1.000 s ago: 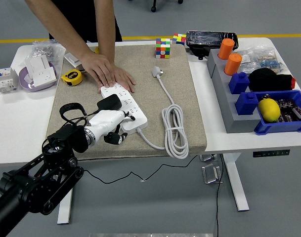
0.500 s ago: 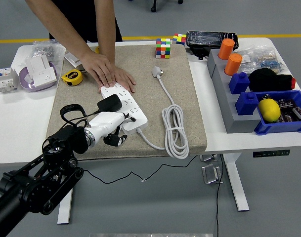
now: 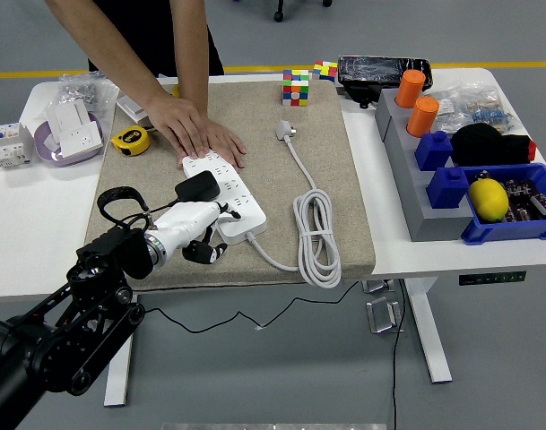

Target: Pick up the plug,place it near the board,insert it into the board,press the button

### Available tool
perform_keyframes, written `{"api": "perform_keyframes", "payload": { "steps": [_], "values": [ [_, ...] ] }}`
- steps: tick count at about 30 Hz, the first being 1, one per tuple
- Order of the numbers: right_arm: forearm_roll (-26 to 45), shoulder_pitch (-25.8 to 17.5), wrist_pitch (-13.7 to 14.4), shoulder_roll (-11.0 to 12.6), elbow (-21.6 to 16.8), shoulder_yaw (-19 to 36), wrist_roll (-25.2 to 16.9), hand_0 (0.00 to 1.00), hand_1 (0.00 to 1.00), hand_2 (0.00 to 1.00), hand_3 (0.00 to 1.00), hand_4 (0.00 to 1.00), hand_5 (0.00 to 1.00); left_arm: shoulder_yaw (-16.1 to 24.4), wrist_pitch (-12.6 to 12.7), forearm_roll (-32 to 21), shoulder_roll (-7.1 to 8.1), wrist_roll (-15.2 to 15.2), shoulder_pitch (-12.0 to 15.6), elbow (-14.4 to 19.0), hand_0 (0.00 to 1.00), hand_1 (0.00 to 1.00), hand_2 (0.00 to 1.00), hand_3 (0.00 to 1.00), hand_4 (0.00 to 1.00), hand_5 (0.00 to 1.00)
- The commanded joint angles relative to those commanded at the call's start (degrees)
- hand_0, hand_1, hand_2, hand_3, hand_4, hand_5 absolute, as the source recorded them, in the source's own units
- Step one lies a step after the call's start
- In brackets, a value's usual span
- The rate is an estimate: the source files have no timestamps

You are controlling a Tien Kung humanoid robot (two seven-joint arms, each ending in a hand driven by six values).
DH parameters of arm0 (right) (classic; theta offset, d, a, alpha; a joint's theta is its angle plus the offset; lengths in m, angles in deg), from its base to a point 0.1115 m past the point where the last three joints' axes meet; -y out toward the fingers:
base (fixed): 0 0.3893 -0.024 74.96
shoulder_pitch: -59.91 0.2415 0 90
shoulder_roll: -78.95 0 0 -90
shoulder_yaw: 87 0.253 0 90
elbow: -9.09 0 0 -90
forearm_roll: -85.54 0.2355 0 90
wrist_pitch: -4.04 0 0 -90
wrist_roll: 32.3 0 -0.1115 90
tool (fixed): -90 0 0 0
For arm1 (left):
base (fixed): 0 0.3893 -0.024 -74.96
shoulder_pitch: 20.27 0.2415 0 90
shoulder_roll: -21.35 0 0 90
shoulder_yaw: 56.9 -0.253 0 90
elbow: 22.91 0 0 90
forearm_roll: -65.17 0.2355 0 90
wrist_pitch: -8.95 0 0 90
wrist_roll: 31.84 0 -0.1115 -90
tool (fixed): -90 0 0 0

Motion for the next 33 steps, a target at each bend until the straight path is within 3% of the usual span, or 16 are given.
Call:
{"api": "perform_keyframes", "payload": {
  "steps": [1, 2, 7, 8, 9, 11, 13, 14, 19, 20, 23, 25, 31, 32, 33],
  "values": [
    [0.0, -0.04, 0.0, -0.03, 0.01, -0.01, 0.01, 0.782, 0.74, 0.731, 0.756, 0.998, 0.998, 0.93, 0.34, 0.0, -0.19, -0.06, 0.71, 1.53, 0.179, 0.021, 0.142, 0.728, 0.599, 0.002],
    [-0.01, -0.08, 0.0, -0.06, 0.01, 0.0, 0.01, 0.782, 0.74, 0.731, 0.756, 0.998, 0.998, 1.89, 0.99, 0.0, -0.38, -0.21, 1.53, 3.21, 0.199, 0.032, 0.145, 0.641, 0.594, 0.002],
    [-0.11, -0.3, 0.01, -0.3, 0.06, 0.16, 0.01, 0.782, 0.74, 0.731, 0.756, 0.998, 0.998, 6.35, 7.81, 0.0, -1.27, -2.04, 6.1, 10.49, 0.199, 0.032, 0.145, 0.641, 0.594, 0.002],
    [-0.15, -0.33, 0.0, -0.4, 0.06, 0.25, 0.0, 0.782, 0.74, 0.732, 0.755, 0.998, 0.998, 7.2, 9.73, 0.0, -1.54, -2.57, 7.09, 11.71, 0.299, 0.246, 0.333, 0.533, 0.692, 0.204],
    [-0.17, -0.35, 0.0, -0.48, 0.07, 0.3, -0.01, 0.782, 0.74, 0.732, 0.755, 0.998, 0.998, 7.79, 11.08, 0.0, -1.74, -2.98, 7.77, 12.51, 0.299, 0.246, 0.333, 0.533, 0.692, 0.204],
    [-0.37, -0.51, -0.06, -0.73, -0.05, 0.44, -0.06, 0.782, 0.74, 0.732, 0.755, 0.998, 0.998, 9.74, 13.49, -4.57, -2.54, -4.48, 9.78, 14.32, 0.299, 0.246, 0.333, 0.533, 0.692, 0.204],
    [-0.44, -0.62, -0.12, -0.87, -0.1, 0.19, -0.04, 0.782, 0.74, 0.732, 0.755, 0.998, 0.998, 11.42, 14.17, -9.37, -3.08, -5.83, 11.12, 14.8, 0.299, 0.246, 0.333, 0.533, 0.692, 0.204],
    [-0.44, -0.64, -0.14, -0.9, -0.1, 0.1, -0.03, 0.782, 0.74, 0.732, 0.756, 0.998, 0.998, 12.07, 14.19, -11.98, -3.24, -6.29, 11.56, 14.79, 0.661, 0.719, 0.681, 0.566, 0.957, 0.536],
    [-0.51, -0.61, -0.14, -0.75, -0.14, -0.08, -0.03, 0.782, 0.74, 0.732, 0.756, 0.998, 0.998, 14.06, 14.53, -23.89, -3.55, -7.74, 13.35, 14.46, 0.661, 0.719, 0.681, 0.566, 0.957, 0.536],
    [-0.52, -0.64, -0.16, -0.73, -0.15, -0.13, -0.03, 0.782, 0.74, 0.731, 0.756, 0.998, 0.998, 14.32, 14.51, -26.13, -3.59, -7.58, 13.71, 14.47, 0.861, 0.903, 0.864, 0.794, 0.973, 0.562],
    [-0.58, -0.82, -0.23, -0.76, -0.17, -0.28, 0.0, 0.782, 0.74, 0.731, 0.756, 0.998, 0.998, 14.44, 14.24, -32.98, -3.59, -7.29, 14.25, 14.35, 0.861, 0.903, 0.864, 0.794, 0.973, 0.562],
    [-0.64, -0.95, -0.25, -0.82, -0.19, -0.29, -0.01, 0.782, 0.74, 0.731, 0.756, 0.998, 0.998, 14.3, 13.95, -33.35, -3.53, -7.12, 14.55, 14.39, 0.861, 0.903, 0.864, 0.794, 0.973, 0.562],
    [-0.76, -1.29, -0.2, -0.88, -0.23, -0.26, -0.09, 0.782, 0.739, 0.731, 0.756, 0.998, 0.998, 14.22, 10.44, -26.61, -3.13, -6.71, 14.86, 14.23, 0.87, 0.909, 0.859, 0.816, 0.957, 0.568],
    [-0.82, -1.38, -0.18, -0.89, -0.25, -0.13, -0.13, 0.782, 0.74, 0.731, 0.756, 0.998, 0.998, 13.95, 8.93, -24.63, -2.64, -6.7, 14.89, 14.27, 0.749, 0.749, 0.75, 0.889, 0.94, 0.523],
    [-0.83, -1.44, -0.19, -0.91, -0.25, -0.15, -0.12, 0.782, 0.74, 0.731, 0.756, 0.998, 0.998, 13.79, 7.98, -22.56, -2.39, -6.78, 14.9, 14.35, 0.749, 0.749, 0.75, 0.889, 0.94, 0.523]
  ]
}}
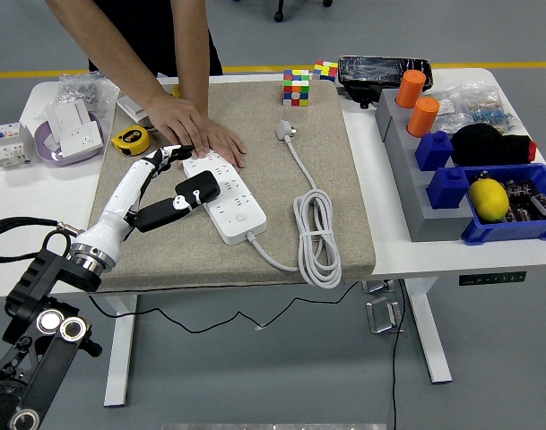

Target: Pick up the plug,place it near the board,insert it into the board,press the button

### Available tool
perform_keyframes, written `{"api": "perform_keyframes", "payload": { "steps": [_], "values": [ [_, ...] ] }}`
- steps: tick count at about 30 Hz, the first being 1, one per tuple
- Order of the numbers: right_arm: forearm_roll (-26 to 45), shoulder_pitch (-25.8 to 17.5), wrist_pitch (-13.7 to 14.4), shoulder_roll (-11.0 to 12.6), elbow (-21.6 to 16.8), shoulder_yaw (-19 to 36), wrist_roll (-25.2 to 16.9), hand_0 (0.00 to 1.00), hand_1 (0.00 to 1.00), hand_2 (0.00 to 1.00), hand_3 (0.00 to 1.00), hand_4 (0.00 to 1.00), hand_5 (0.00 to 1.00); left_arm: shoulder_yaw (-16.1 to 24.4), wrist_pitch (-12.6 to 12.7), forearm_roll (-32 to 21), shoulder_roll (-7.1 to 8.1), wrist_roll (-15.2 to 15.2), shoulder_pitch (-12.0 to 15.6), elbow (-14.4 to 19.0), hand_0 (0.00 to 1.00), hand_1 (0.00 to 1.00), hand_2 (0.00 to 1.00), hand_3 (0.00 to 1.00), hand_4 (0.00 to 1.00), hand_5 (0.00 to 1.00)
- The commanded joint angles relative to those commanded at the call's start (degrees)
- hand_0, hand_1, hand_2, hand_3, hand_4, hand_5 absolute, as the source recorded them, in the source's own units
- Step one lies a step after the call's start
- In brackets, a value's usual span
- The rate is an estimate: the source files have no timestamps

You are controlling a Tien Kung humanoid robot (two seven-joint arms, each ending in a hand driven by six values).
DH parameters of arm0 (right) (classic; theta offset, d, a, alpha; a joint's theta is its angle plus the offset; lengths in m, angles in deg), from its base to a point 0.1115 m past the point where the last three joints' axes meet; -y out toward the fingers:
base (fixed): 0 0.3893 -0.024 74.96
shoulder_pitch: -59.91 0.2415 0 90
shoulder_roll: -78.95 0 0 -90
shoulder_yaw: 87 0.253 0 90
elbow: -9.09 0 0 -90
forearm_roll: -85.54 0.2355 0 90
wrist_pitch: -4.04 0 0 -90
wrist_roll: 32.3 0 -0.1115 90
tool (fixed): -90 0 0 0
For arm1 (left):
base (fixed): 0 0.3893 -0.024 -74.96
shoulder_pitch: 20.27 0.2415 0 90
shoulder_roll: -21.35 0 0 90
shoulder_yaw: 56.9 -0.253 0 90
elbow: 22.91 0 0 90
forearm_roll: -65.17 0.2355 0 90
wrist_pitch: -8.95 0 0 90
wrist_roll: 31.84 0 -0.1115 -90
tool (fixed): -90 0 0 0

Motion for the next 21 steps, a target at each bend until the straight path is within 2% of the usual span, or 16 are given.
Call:
{"api": "perform_keyframes", "payload": {
  "steps": [4, 5, 6, 10, 11, 16, 17, 21],
  "values": [
    [0.01, -0.08, 0.04, 0.03, 0.02, -0.18, 0.07, 0.782, 0.74, 0.731, 0.756, 0.998, 0.998, -0.42, -5.82, 9.46, 0.52, 0.95, -0.2, 0.81, 0.749, 0.749, 0.75, 0.889, 0.94, 0.523],
    [0.0, -0.06, 0.05, 0.05, 0.02, -0.21, 0.08, 0.782, 0.739, 0.731, 0.755, 0.998, 0.998, -0.65, -6.6, 11.7, 0.62, 1.08, -0.26, 0.94, 0.808, 0.776, 0.768, 0.916, 0.932, 0.424],
    [-0.02, -0.03, 0.09, 0.1, 0.0, -0.19, 0.09, 0.782, 0.739, 0.731, 0.755, 0.998, 0.998, -1.26, -7.75, 14.68, 0.82, 0.9, -0.42, 1.18, 0.808, 0.776, 0.768, 0.916, 0.932, 0.424],
    [0.05, 0.01, 0.14, 0.23, 0.01, -0.25, 0.12, 0.782, 0.739, 0.731, 0.755, 0.998, 0.998, -3.38, -8.84, 22.56, 1.34, -0.01, -1.18, 1.15, 0.808, 0.776, 0.768, 0.916, 0.932, 0.424],
    [0.09, -0.02, 0.13, 0.25, 0.01, -0.32, 0.14, 0.782, 0.739, 0.731, 0.756, 0.998, 0.998, -3.83, -9.18, 22.56, 1.37, -0.02, -1.36, 1.08, 0.337, 0.296, 0.396, 0.895, 0.741, 0.173],
    [-0.04, -0.17, 0.12, 0.31, -0.04, -0.49, 0.14, 0.782, 0.739, 0.731, 0.756, 0.998, 0.998, -5.16, -8.98, 22.56, 1.25, -0.15, -1.42, 0.09, 0.337, 0.296, 0.396, 0.895, 0.741, 0.173],
    [0.04, -0.23, 0.1, 0.32, -0.01, -0.6, 0.17, 0.782, 0.74, 0.731, 0.756, 0.998, 0.998, -5.17, -9.0, 22.56, 1.12, -0.1, -1.3, -0.16, 0.227, 0.087, 0.185, 0.855, 0.564, 0.063],
    [0.24, -0.53, 0.07, 0.38, 0.08, -0.67, 0.21, 0.782, 0.74, 0.731, 0.756, 0.998, 0.998, -5.01, -8.63, 22.56, 0.95, 0.02, -1.49, -1.03, 0.227, 0.087, 0.185, 0.855, 0.564, 0.063]
  ]
}}
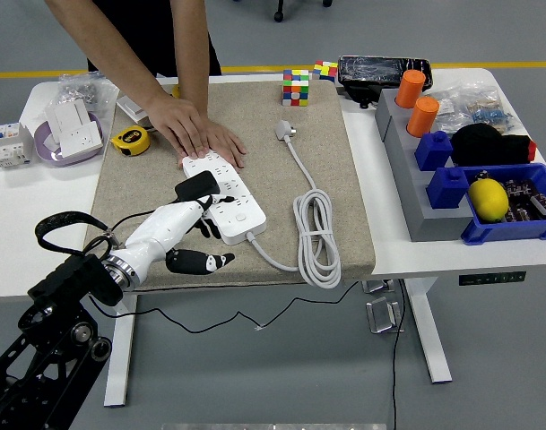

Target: Pick up the plug,place it near the board,insert it into the board,press the button

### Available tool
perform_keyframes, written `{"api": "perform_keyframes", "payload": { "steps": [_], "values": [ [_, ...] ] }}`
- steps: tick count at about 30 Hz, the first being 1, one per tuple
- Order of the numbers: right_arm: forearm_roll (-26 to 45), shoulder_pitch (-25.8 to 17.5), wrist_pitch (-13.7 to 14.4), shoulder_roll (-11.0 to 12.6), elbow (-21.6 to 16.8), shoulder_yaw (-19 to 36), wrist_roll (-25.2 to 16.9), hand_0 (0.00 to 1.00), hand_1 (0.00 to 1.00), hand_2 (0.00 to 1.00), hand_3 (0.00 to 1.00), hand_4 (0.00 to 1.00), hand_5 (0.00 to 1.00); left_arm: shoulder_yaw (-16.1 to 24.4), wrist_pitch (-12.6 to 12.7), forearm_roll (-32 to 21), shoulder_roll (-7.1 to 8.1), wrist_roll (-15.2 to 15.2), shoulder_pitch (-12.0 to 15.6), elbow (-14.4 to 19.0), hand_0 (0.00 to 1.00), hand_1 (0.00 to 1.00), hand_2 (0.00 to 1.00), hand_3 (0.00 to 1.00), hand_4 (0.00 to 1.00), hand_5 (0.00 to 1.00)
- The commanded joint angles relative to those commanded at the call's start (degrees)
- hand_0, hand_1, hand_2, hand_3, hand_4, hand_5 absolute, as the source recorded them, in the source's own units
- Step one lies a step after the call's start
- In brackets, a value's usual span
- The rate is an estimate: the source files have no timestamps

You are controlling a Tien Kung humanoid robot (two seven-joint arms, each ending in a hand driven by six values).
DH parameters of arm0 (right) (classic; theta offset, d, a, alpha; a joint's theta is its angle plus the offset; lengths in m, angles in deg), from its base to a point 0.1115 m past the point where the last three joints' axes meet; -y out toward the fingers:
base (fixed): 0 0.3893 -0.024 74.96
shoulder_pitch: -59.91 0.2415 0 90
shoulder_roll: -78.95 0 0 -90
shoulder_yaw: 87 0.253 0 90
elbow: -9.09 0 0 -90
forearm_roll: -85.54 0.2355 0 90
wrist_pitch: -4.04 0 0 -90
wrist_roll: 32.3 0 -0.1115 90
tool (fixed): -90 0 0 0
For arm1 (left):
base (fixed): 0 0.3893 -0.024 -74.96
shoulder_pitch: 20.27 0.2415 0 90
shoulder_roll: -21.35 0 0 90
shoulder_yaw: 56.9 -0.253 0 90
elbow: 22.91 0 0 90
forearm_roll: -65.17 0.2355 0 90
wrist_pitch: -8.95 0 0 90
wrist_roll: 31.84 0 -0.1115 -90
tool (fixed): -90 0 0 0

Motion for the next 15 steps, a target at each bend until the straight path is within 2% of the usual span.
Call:
{"api": "perform_keyframes", "payload": {
  "steps": [1, 2, 7, 8, 13, 15],
  "values": [
    [0.06, -0.06, -0.03, -0.02, 0.03, -0.02, 0.01, 0.782, 0.74, 0.731, 0.756, 0.998, 0.998, 0.11, -0.11, 0.0, -0.02, 0.18, -0.12, -0.25, 0.227, 0.087, 0.185, 0.855, 0.564, 0.063],
    [0.08, -0.08, -0.04, -0.04, 0.04, -0.01, 0.01, 0.782, 0.739, 0.731, 0.757, 0.998, 0.998, 0.22, -0.3, 0.0, -0.05, 0.37, -0.22, -0.44, 0.207, 0.036, 0.147, 0.802, 0.504, 0.002],
    [-0.42, -0.05, 0.04, -0.4, -0.03, 1.02, -0.21, 0.782, 0.739, 0.731, 0.757, 0.998, 0.998, 0.62, -3.03, 0.0, -0.32, 2.31, -0.79, -2.27, 0.207, 0.036, 0.147, 0.802, 0.504, 0.002],
    [-0.45, 0.04, 0.06, -0.4, -0.05, 1.05, -0.23, 0.782, 0.738, 0.731, 0.756, 0.998, 0.998, 0.48, -3.11, 0.0, -0.29, 2.35, -0.88, -2.75, 0.195, 0.024, 0.142, 0.896, 0.507, 0.002],
    [-0.45, 0.32, 0.07, -0.32, -0.09, 1.08, -0.3, 0.782, 0.738, 0.731, 0.756, 0.998, 0.998, -0.48, -2.88, 0.0, -0.31, 2.52, -2.06, -5.89, 0.195, 0.024, 0.142, 0.896, 0.507, 0.002],
    [-0.26, 0.32, 0.03, -0.32, -0.05, 0.89, -0.3, 0.782, 0.739, 0.731, 0.757, 0.998, 0.998, -1.29, -2.53, 0.0, -0.18, 2.39, -3.33, -7.69, 0.19, 0.021, 0.141, 0.9, 0.511, 0.002]
  ]
}}
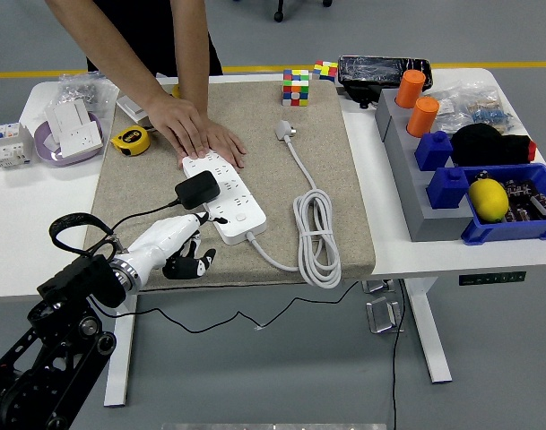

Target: Pick up the plug,place it near the board,insert it into the board,press the button

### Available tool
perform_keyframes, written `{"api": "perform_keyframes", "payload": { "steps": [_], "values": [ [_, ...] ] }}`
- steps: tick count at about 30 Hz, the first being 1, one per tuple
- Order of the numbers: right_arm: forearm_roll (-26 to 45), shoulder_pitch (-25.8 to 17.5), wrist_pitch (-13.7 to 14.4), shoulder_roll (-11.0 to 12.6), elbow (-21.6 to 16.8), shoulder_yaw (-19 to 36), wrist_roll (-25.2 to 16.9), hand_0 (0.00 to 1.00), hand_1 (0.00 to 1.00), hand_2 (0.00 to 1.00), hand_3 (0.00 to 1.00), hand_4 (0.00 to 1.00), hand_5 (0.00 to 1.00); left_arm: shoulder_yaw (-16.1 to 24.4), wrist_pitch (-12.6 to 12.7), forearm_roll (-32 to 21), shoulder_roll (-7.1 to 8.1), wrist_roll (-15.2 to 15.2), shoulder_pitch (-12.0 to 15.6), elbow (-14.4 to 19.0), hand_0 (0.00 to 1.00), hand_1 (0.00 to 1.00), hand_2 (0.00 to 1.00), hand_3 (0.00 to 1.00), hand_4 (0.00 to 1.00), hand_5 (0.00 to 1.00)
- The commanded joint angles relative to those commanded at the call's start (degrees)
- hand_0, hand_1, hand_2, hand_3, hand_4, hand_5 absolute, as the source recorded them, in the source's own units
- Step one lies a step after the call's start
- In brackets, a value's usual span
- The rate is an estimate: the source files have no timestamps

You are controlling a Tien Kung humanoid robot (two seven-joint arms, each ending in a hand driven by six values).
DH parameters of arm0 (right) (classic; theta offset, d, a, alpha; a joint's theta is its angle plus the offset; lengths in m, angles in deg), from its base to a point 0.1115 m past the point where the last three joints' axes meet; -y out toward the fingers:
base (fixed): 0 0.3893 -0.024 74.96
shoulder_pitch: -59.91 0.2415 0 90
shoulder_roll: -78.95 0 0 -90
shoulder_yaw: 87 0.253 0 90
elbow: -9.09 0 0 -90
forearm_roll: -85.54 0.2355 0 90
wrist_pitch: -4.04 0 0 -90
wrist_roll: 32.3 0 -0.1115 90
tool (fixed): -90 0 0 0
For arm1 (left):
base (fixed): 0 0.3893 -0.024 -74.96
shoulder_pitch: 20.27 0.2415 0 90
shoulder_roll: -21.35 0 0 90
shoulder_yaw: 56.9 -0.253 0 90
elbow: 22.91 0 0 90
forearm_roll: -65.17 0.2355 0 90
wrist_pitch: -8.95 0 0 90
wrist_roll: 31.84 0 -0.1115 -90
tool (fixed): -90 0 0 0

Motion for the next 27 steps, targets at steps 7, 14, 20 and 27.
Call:
{"api": "perform_keyframes", "payload": {
  "steps": [7, 14, 20, 27],
  "values": [
    [0.01, 0.37, 0.03, -0.06, -0.06, -0.08, -0.03, 0.782, 0.739, 0.731, 0.756, 0.998, 0.998, -2.4, 1.07, 0.0, -0.01, -0.39, -4.14, -4.7, 0.188, 0.02, 0.14, 0.897, 0.52, 0.002],
    [0.37, 0.6, 0.0, 0.02, 0.01, -0.39, 0.05, 0.782, 0.739, 0.731, 0.756, 0.998, 0.998, -4.71, 1.58, 0.0, -0.08, -0.59, -6.63, -7.56, 0.188, 0.019, 0.141, 0.892, 0.526, 0.002],
    [0.37, 0.76, 0.0, -0.06, -0.02, -0.28, 0.02, 0.782, 0.739, 0.731, 0.757, 0.998, 0.998, -5.23, 2.17, 0.0, -0.33, -0.8, -8.09, -10.08, 0.189, 0.019, 0.141, 0.89, 0.527, 0.002],
    [0.31, 0.97, 0.02, -0.13, -0.07, -0.14, -0.05, 0.783, 0.739, 0.731, 0.757, 0.998, 0.998, -5.21, 2.62, 0.0, -0.76, -1.04, -9.33, -11.88, 0.189, 0.019, 0.141, 0.886, 0.525, 0.002]
  ]
}}
